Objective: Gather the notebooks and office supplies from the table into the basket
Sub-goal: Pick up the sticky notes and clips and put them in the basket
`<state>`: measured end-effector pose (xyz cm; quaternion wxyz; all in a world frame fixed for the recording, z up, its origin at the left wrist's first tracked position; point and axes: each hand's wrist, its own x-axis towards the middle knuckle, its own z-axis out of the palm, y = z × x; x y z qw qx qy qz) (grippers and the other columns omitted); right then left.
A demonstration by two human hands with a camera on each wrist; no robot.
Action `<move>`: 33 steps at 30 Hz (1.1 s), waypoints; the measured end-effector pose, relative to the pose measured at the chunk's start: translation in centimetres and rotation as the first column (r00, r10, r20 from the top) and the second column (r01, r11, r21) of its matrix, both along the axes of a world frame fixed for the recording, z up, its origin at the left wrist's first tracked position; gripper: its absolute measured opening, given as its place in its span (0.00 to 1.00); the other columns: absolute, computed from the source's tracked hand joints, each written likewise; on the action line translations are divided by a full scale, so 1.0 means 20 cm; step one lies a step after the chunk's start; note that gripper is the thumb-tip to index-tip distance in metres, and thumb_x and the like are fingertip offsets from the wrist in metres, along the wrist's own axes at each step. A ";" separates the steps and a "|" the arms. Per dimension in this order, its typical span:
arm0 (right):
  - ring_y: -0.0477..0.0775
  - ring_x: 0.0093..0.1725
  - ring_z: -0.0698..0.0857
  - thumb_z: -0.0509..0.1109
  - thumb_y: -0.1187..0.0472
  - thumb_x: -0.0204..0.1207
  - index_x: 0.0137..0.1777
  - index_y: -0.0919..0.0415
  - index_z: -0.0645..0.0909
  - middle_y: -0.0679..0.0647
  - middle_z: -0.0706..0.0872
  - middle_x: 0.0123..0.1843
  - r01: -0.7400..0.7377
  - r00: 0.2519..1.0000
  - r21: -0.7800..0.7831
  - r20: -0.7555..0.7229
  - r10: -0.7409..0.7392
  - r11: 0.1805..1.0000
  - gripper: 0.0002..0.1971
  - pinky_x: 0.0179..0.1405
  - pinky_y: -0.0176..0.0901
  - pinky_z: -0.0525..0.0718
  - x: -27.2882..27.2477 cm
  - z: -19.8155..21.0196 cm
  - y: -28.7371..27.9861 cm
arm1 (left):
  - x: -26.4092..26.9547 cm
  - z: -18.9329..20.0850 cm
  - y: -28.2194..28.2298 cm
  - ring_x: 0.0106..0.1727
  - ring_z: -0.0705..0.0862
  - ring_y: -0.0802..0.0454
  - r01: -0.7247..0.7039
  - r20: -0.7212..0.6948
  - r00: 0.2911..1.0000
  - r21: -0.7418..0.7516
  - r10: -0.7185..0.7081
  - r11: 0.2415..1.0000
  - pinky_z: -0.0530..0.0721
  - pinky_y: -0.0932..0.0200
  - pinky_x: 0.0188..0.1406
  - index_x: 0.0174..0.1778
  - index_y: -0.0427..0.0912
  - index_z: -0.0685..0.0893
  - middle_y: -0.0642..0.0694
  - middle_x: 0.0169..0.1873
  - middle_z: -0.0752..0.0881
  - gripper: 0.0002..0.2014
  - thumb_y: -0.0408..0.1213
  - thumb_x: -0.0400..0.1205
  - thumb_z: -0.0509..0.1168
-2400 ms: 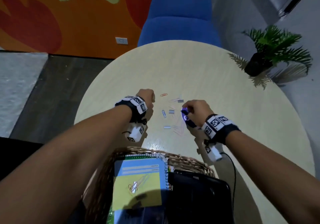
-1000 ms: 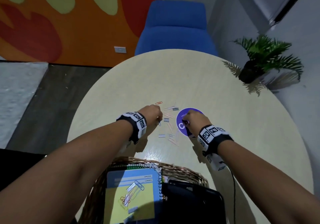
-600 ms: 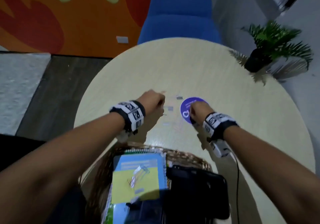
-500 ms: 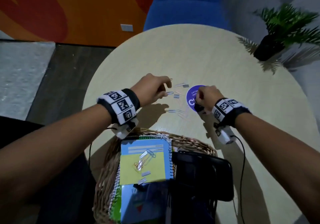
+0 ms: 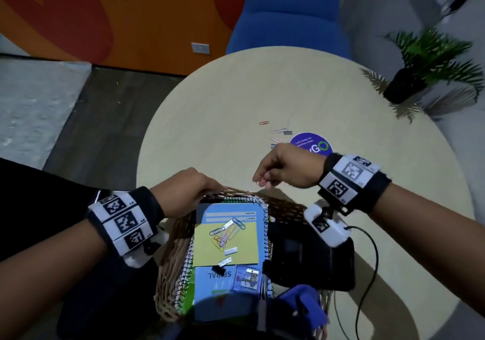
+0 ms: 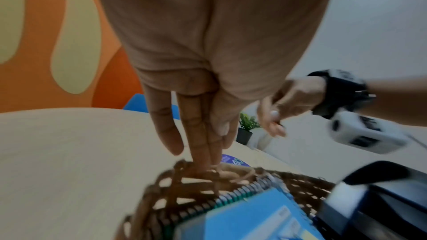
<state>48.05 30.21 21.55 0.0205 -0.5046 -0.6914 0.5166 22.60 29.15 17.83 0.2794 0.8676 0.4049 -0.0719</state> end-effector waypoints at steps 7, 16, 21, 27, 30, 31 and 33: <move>0.44 0.49 0.85 0.65 0.62 0.80 0.65 0.57 0.83 0.53 0.89 0.59 -0.281 0.955 0.043 0.110 0.275 0.959 0.15 0.52 0.30 0.79 -0.06 0.01 -0.08 | 0.06 0.06 0.26 0.54 0.88 0.49 -0.128 0.007 0.992 0.223 0.130 0.966 0.82 0.57 0.53 0.63 0.47 0.85 0.49 0.56 0.90 0.13 0.40 0.83 0.62; 0.60 0.64 0.83 0.69 0.62 0.76 0.65 0.60 0.81 0.60 0.85 0.65 0.189 0.830 0.367 0.436 -0.348 0.911 0.17 0.64 0.48 0.80 0.34 -0.35 0.52 | 0.64 -0.20 0.86 0.60 0.83 0.38 -0.272 -0.092 0.954 0.123 0.284 0.954 0.81 0.50 0.60 0.59 0.38 0.85 0.36 0.58 0.86 0.14 0.41 0.80 0.67; 0.63 0.58 0.84 0.68 0.64 0.75 0.61 0.55 0.81 0.58 0.86 0.61 0.173 0.774 0.413 0.504 -0.383 0.894 0.15 0.54 0.49 0.83 0.36 -0.52 0.63 | 0.86 -0.43 0.99 0.55 0.85 0.36 -0.294 -0.154 0.938 0.115 0.309 0.949 0.83 0.49 0.53 0.55 0.33 0.84 0.35 0.54 0.86 0.15 0.41 0.80 0.66; 0.64 0.52 0.85 0.67 0.61 0.76 0.53 0.56 0.82 0.58 0.87 0.54 0.187 0.790 0.442 0.464 -0.402 0.877 0.08 0.49 0.49 0.84 0.37 -0.62 0.62 | 0.92 -0.53 1.03 0.54 0.83 0.35 -0.290 -0.162 0.933 0.194 0.322 0.937 0.81 0.49 0.50 0.55 0.35 0.81 0.35 0.57 0.80 0.12 0.36 0.79 0.68; 0.64 0.52 0.86 0.68 0.61 0.74 0.55 0.55 0.82 0.56 0.88 0.55 0.177 0.796 0.421 0.471 -0.381 0.890 0.10 0.50 0.50 0.85 0.37 -0.60 0.58 | 0.93 -0.52 1.00 0.55 0.83 0.35 -0.249 -0.247 0.923 0.202 0.295 0.947 0.81 0.50 0.50 0.55 0.32 0.82 0.34 0.58 0.80 0.11 0.30 0.78 0.66; 0.63 0.52 0.86 0.68 0.62 0.72 0.54 0.55 0.82 0.55 0.88 0.54 0.177 0.797 0.401 0.478 -0.370 0.899 0.11 0.50 0.49 0.85 0.37 -0.59 0.56 | 0.93 -0.52 1.00 0.58 0.83 0.35 -0.244 -0.278 0.916 0.190 0.291 0.951 0.81 0.49 0.54 0.58 0.31 0.82 0.33 0.60 0.80 0.12 0.30 0.80 0.64; 0.61 0.50 0.86 0.67 0.63 0.70 0.51 0.55 0.84 0.54 0.88 0.51 0.193 0.807 0.357 0.472 -0.355 0.914 0.10 0.48 0.46 0.85 0.38 -0.55 0.53 | 0.91 -0.50 0.98 0.61 0.83 0.36 -0.233 -0.334 0.903 0.151 0.271 0.961 0.79 0.50 0.62 0.60 0.29 0.82 0.32 0.62 0.81 0.12 0.31 0.84 0.60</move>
